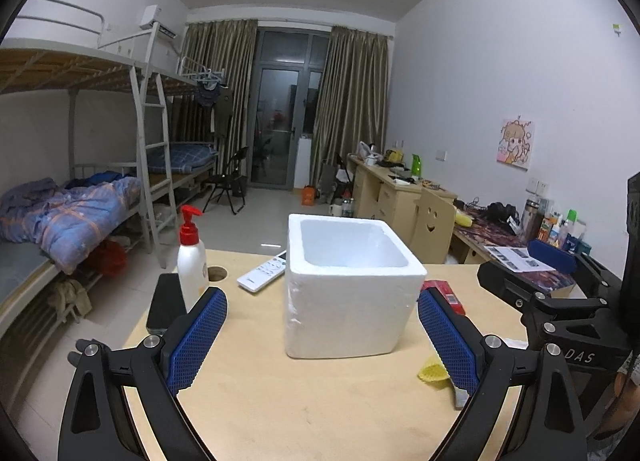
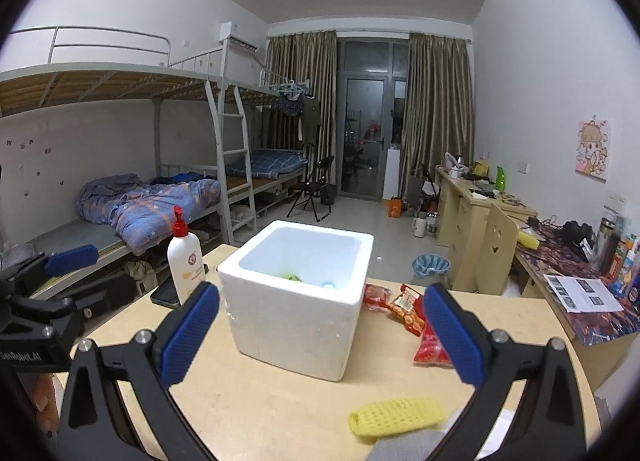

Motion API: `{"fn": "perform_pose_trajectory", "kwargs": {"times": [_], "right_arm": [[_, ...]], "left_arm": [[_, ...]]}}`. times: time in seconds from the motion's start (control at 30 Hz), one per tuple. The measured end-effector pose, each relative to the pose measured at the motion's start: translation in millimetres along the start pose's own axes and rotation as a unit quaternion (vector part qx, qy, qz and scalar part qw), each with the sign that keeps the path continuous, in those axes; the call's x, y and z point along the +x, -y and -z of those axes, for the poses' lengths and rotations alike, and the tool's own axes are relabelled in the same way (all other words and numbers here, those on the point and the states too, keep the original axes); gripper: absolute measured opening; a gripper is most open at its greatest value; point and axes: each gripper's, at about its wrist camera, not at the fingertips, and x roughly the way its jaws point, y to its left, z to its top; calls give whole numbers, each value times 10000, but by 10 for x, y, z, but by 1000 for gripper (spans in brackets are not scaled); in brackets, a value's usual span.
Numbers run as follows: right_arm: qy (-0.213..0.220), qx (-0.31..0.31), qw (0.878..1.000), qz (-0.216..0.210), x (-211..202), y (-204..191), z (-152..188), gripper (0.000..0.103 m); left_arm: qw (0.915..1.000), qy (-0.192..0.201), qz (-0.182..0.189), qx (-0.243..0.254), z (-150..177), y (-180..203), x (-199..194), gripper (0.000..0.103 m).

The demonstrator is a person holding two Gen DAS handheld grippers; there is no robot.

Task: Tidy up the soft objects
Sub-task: 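Withdraw both tools from the foam box toward the grey sock, then move both tools back over the table toward the sock and fruit net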

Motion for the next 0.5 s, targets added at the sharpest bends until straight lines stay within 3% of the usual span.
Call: {"fn": "perform_pose_trajectory", "kwargs": {"times": [0.5], "right_arm": [[229,324,9991,177,-413,28,295,103]], "left_arm": [[9988,402,282,-25,346,337,-454,103]]}}
